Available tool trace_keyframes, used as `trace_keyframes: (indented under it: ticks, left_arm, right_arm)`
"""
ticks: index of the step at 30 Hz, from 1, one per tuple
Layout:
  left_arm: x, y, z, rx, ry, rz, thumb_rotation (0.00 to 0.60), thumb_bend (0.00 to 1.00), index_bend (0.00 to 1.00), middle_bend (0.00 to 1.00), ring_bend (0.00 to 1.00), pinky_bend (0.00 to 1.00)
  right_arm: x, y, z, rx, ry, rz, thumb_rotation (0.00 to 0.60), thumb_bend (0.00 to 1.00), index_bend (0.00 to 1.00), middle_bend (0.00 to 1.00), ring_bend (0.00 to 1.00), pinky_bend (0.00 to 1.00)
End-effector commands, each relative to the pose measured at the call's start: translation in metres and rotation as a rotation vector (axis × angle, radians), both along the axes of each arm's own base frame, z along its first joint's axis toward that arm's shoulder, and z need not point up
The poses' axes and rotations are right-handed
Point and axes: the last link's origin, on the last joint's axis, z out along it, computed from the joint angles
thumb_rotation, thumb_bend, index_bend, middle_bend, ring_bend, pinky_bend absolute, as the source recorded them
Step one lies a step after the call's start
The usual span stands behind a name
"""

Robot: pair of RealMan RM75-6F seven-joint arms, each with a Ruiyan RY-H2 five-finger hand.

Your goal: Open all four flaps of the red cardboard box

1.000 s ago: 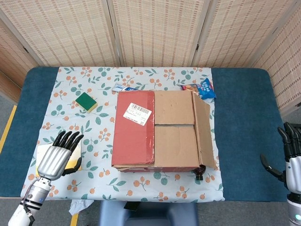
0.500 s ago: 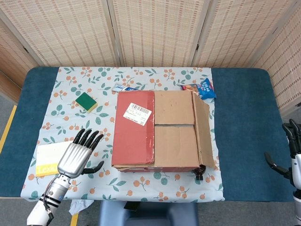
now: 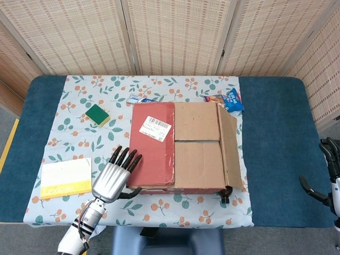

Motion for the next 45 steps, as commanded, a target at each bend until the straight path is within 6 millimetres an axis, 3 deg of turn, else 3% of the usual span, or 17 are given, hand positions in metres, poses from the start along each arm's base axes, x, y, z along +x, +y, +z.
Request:
trace_keyframes:
  ticks: [1, 27, 45]
  left_arm:
    - [0.010, -0.004, -0.001, 0.010, 0.003, -0.018, 0.222, 0.38, 0.00, 0.10, 0.04, 0.07]
    - [0.041, 0.001, -0.041, 0.003, 0.050, -0.081, 0.229, 0.38, 0.00, 0.10, 0.04, 0.07]
    - [0.054, 0.002, -0.056, 0.004, 0.068, -0.122, 0.298, 0.38, 0.00, 0.10, 0.04, 0.07]
  right_arm:
    - [0.000, 0.001, 0.001, -0.003, -0.003, 0.005, 0.600, 0.37, 0.00, 0.00, 0.00, 0.00]
    - [-0.002, 0.009, 0.019, -0.017, -0.050, 0.024, 0.600, 0.37, 0.00, 0.00, 0.00, 0.00]
    - [-0.002, 0.015, 0.023, -0.009, -0.062, 0.037, 0.600, 0.37, 0.00, 0.00, 0.00, 0.00]
